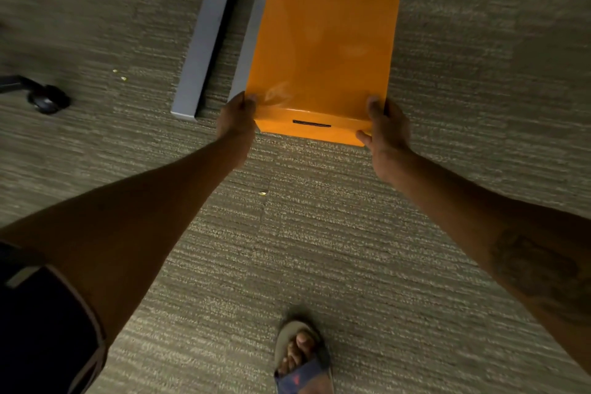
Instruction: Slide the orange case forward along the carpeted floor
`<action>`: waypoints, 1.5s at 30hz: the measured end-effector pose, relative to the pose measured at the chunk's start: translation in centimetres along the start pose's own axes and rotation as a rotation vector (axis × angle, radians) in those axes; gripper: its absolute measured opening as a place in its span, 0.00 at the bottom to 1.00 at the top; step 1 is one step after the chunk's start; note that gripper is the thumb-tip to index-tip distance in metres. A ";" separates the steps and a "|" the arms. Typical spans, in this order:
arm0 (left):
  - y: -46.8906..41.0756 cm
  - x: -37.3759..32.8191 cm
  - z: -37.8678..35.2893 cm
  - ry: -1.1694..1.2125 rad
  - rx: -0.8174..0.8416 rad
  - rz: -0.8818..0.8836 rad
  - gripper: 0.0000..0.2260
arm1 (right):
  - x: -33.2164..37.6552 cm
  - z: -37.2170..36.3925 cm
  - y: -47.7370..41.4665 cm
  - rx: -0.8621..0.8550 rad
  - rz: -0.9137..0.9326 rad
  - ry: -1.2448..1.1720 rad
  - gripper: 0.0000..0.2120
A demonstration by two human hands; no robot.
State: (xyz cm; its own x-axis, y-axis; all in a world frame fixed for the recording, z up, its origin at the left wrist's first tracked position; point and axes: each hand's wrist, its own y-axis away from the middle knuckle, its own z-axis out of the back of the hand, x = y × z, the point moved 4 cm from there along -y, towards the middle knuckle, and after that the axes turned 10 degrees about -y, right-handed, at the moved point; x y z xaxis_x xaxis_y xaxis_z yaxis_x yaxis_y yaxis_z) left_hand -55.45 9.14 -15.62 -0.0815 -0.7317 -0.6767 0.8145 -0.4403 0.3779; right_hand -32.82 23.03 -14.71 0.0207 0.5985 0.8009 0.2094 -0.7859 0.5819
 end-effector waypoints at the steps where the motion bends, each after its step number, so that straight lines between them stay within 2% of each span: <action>1: 0.1 -0.2 0.0 -0.027 -0.006 -0.008 0.15 | 0.0 0.1 -0.1 0.010 0.008 0.023 0.16; 3: 0.7 -0.9 0.2 -0.144 -0.026 -0.033 0.16 | 0.1 0.2 -0.2 0.024 0.042 0.113 0.12; 5: 1.2 -1.6 0.2 -0.218 -0.061 -0.037 0.19 | 1.0 0.3 -0.2 0.020 0.135 0.311 0.11; 7: 2.1 -2.2 0.4 -0.235 -0.085 -0.045 0.26 | 1.7 0.2 0.3 -0.001 0.266 0.552 0.19; 10: 4.0 -2.6 -0.1 -0.376 -0.078 -0.180 0.33 | 2.2 0.7 1.2 -0.058 0.450 0.766 0.31; 13: 6.7 -2.4 -0.2 -0.561 -0.072 -0.265 0.34 | 1.5 1.7 2.1 0.057 0.546 1.056 0.32; 17: 10.8 -3.2 -0.7 -0.792 -0.020 -0.374 0.34 | 1.8 2.9 4.4 0.181 0.633 1.246 0.32; 21: 14.6 -3.9 -1.5 -0.897 0.052 -0.435 0.34 | 2.4 4.0 7.2 0.272 0.642 1.339 0.31; 24: 17.9 -4.7 -1.6 -0.954 0.044 -0.460 0.35 | 3.4 5.0 9.7 0.302 0.655 1.375 0.31; 33: 29.2 -8.6 0.4 -0.935 0.036 -0.505 0.35 | 8.3 8.6 18.5 0.353 0.663 1.377 0.32; 37: 34.0 -12.6 2.2 -0.930 0.047 -0.529 0.34 | 12.3 9.8 23.2 0.356 0.664 1.370 0.32; 45: 41.9 -22.3 7.2 -0.998 0.236 -0.415 0.33 | 21.9 11.9 32.8 0.400 0.609 1.338 0.31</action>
